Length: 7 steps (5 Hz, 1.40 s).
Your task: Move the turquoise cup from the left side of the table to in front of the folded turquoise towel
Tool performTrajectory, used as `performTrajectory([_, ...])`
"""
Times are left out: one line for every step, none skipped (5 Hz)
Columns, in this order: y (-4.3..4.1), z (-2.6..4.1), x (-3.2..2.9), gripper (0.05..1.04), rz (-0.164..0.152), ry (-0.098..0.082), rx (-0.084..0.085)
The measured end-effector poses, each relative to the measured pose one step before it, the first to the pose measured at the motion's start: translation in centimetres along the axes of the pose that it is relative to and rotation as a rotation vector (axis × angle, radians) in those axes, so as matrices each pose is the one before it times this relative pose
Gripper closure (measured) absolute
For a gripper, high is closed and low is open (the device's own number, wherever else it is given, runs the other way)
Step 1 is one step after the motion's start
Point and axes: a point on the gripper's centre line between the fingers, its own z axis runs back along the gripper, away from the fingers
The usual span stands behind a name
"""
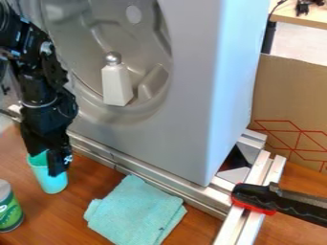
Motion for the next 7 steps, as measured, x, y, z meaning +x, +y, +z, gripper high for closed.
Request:
performTrajectory([-0.451,-0.588,0.350,0.083,0.0002,-0.0235,-0.0191])
performTrajectory([-0.209,-0.866,0.061,0.083,0.0063,0.0044,-0.0100])
performTrajectory([0.085,-1.178,-0.401,0.083,0.0226,0.0421,0.0018])
performTrajectory([0.755,-0.443,-0.100,0.119,0.0462,0.0363,0.0293])
performTrajectory([0.617,-0.277,0.121,0.397,0.0074,-0.0044,0.0018])
performTrajectory([0.494,-0.129,-0.254,0.693,0.0154,-0.0129,-0.0152])
performTrajectory([-0.345,1.089,0.035,0.911,-0.0174,-0.0483,-0.0029])
